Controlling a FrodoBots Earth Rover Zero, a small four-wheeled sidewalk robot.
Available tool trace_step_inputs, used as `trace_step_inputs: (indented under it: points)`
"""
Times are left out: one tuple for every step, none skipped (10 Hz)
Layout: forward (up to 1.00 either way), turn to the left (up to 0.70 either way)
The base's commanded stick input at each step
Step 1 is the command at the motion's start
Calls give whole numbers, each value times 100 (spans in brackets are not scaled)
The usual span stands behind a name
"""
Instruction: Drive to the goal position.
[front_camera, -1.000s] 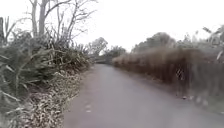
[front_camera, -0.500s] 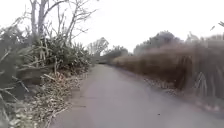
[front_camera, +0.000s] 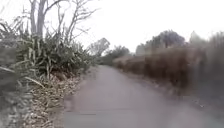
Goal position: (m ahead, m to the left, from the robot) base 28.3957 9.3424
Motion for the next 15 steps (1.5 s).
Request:
trace_step_inputs:
  points:
    - [100,0]
    - [100,0]
    - [100,0]
    - [100,0]
    - [100,0]
    - [100,0]
    - [100,0]
    - [100,0]
    - [100,0]
    - [100,0]
    - [100,0]
    - [100,0]
    - [100,0]
    - [100,0]
    - [100,31]
